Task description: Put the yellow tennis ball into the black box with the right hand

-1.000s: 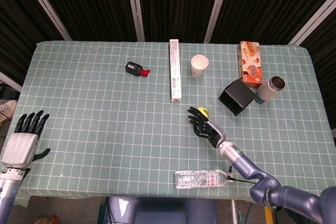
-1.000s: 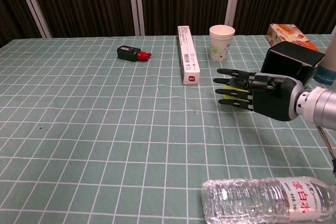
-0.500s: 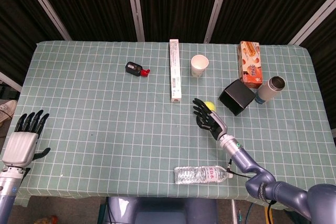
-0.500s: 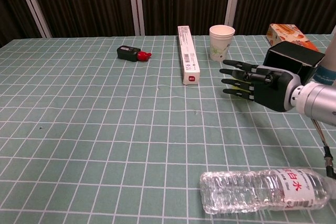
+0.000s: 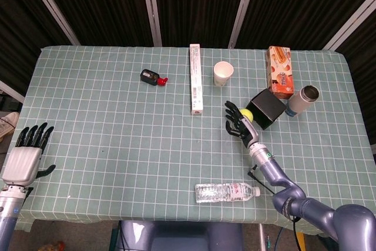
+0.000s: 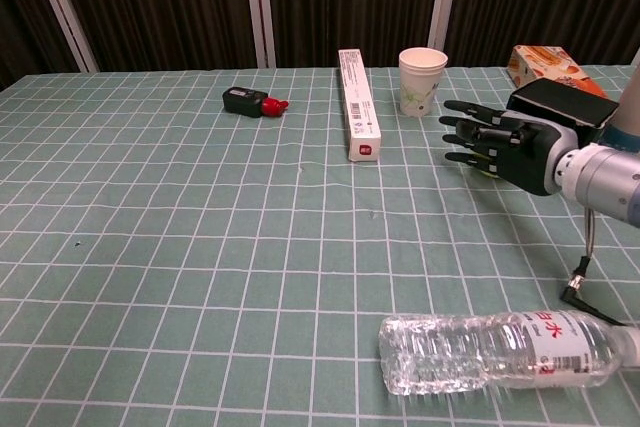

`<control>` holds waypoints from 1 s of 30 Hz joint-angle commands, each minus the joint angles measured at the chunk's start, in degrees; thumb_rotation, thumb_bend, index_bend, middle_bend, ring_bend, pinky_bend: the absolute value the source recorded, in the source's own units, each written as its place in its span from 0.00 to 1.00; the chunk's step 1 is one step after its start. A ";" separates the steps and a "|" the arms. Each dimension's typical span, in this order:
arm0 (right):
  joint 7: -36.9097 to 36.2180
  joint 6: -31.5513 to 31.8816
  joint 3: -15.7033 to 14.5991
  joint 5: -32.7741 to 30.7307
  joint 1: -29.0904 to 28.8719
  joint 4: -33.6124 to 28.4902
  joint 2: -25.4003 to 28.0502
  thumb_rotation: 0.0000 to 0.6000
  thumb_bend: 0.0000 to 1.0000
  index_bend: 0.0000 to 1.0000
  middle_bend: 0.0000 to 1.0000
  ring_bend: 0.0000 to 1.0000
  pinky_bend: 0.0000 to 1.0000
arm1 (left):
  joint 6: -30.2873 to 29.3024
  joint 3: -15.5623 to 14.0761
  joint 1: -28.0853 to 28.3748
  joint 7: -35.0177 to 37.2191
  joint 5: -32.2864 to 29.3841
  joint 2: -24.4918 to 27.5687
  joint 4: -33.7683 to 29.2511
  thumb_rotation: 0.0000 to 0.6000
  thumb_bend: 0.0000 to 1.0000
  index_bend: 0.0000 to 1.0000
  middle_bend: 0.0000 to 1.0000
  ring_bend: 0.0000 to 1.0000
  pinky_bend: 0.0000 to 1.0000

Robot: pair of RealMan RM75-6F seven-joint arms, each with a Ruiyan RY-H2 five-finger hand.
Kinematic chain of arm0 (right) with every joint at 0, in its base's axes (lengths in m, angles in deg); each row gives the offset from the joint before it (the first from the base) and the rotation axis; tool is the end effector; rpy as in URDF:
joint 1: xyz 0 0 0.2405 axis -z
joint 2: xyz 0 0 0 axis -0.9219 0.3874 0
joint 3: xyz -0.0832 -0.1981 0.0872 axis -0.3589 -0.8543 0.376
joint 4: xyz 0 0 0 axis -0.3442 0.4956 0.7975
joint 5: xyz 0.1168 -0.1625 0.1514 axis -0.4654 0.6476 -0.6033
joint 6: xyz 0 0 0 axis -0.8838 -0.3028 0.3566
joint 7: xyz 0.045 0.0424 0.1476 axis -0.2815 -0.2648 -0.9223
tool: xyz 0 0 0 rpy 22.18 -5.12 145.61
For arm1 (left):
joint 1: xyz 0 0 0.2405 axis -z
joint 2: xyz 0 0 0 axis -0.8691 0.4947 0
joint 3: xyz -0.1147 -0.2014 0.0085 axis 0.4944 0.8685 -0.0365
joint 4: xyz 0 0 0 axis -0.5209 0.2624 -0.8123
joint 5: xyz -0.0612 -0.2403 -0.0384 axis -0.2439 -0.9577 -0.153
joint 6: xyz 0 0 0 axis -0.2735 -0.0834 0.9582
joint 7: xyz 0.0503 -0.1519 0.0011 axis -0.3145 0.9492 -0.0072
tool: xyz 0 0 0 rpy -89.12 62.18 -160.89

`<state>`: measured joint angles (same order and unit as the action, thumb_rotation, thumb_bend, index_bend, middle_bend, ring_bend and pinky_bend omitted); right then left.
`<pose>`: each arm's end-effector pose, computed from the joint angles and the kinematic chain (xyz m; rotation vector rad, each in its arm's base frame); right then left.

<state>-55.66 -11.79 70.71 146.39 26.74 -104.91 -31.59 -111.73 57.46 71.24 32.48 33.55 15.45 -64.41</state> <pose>-0.2062 -0.3974 -0.0810 0.8366 -2.3901 1.6336 -0.3159 0.2339 0.0683 -1.5260 -0.7626 -0.6997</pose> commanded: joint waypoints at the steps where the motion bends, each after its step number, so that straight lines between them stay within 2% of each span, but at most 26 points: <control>1: 1.42 -0.48 -0.05 -0.37 -0.28 1.89 -0.48 1.00 0.68 0.00 0.02 0.00 0.00 | -0.13 0.00 -0.04 -0.03 -0.02 0.01 -0.04 1.00 0.12 0.00 0.00 0.00 0.01; 11: 6.87 -0.53 -1.23 -0.42 0.22 5.51 0.06 1.00 0.68 0.00 0.02 0.00 0.00 | -0.25 -0.09 -0.02 -0.24 -0.14 0.02 -0.20 1.00 0.12 0.00 0.00 0.00 0.01; 17: 8.58 -1.61 -2.93 0.45 0.59 6.11 1.74 1.00 0.68 0.00 0.02 0.00 0.00 | -0.66 -0.25 -0.20 -0.31 0.04 0.07 -0.40 1.00 0.12 0.00 0.00 0.00 0.01; 30: 9.81 -3.74 -7.06 2.95 1.68 1.88 8.60 1.00 0.68 0.00 0.05 0.01 0.00 | -0.63 -0.45 -0.12 -1.46 -0.08 -0.27 -0.87 1.00 0.12 0.00 0.00 0.00 0.01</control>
<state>-46.08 -15.37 64.08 148.94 28.36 -102.68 -23.47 -112.34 57.02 71.12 31.05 33.46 15.20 -65.25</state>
